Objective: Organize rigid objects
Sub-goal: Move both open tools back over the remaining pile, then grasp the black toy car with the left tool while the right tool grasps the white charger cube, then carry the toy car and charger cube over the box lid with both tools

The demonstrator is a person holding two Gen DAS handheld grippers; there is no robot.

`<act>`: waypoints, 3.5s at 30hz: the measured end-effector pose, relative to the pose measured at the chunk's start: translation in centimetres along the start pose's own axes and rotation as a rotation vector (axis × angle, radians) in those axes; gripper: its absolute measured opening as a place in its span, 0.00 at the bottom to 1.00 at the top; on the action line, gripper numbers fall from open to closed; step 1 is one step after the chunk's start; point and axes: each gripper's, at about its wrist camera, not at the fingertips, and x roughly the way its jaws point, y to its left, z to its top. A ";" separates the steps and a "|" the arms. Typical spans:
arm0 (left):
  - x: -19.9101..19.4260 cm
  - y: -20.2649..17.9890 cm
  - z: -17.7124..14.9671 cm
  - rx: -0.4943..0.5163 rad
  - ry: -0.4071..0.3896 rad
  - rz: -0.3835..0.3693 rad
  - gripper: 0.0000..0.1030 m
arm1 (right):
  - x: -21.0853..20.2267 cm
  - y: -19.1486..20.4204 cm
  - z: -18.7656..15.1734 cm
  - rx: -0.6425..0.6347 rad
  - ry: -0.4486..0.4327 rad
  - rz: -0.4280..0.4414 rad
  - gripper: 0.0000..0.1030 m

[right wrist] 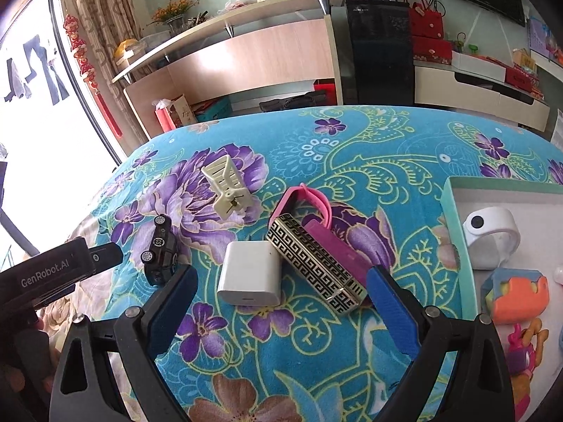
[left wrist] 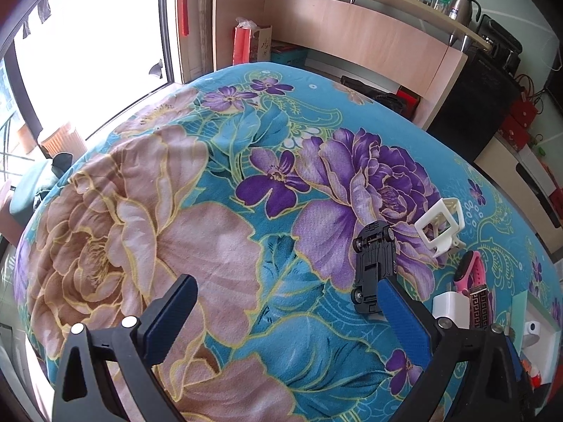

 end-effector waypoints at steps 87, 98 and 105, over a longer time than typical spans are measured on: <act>-5.1 -7.3 1.2 0.210 -0.241 -0.258 0.38 | -3.6 -2.6 2.0 0.078 -0.103 0.080 0.42; -7.2 -15.6 -2.4 0.409 -0.229 -0.370 0.38 | -7.3 -10.8 2.2 0.218 -0.155 -0.119 0.42; -7.8 -19.8 -4.9 0.513 -0.212 -0.403 0.38 | -8.9 -15.9 1.2 0.311 -0.151 -0.225 0.42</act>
